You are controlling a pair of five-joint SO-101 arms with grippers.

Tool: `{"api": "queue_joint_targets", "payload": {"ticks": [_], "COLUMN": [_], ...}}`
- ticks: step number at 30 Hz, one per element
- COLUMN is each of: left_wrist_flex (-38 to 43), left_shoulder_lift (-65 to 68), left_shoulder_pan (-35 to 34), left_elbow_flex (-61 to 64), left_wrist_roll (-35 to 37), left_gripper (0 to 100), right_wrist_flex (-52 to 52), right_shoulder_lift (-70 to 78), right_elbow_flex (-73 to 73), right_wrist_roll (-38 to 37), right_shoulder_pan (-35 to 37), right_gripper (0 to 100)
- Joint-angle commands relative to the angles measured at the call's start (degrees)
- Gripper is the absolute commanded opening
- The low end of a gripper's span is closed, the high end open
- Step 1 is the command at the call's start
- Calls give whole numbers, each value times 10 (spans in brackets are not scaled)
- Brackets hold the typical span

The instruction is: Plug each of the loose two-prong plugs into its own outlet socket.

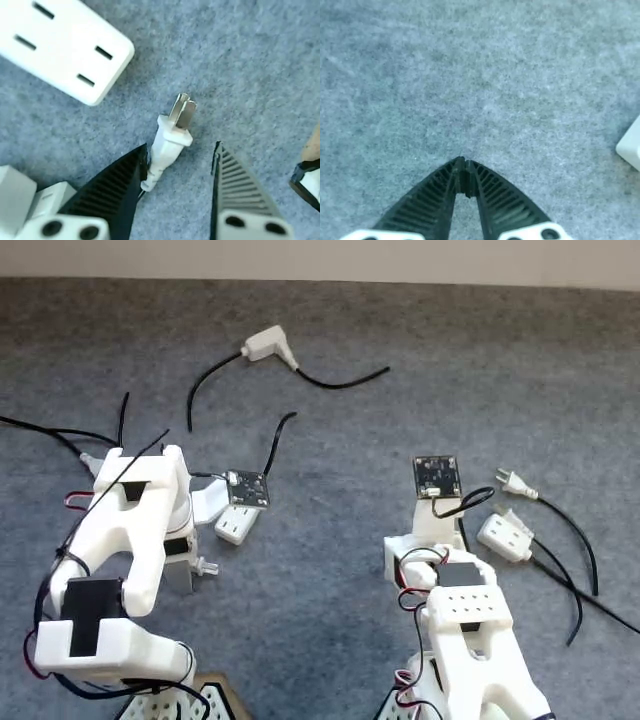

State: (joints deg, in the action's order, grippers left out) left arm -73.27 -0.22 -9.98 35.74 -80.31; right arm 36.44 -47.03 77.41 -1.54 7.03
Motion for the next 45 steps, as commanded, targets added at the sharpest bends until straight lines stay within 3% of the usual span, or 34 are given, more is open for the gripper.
{"api": "queue_joint_targets", "payload": {"ticks": [1,10,20,39,45], "left_wrist_flex": [-3,-3,-4,-4,-5], "left_shoulder_lift": [-4,-3,-3,-2,-2], "left_shoulder_pan": [13,15,47,58,58], "left_elbow_flex": [-3,-3,-3,-2,-2], "left_wrist_roll": [-177,-258,-257,-258,-258], "left_gripper": [220,56,158,156,7], "right_wrist_flex": [-14,-14,-14,-14,-14], "right_shoulder_lift": [-12,-12,-12,-12,-12], "right_elbow_flex": [-2,-2,-2,-2,-2], "right_wrist_roll": [6,6,6,6,6], "right_shoulder_pan": [-7,-7,-7,-7,-7], "right_gripper": [8,8,8,8,8]}}
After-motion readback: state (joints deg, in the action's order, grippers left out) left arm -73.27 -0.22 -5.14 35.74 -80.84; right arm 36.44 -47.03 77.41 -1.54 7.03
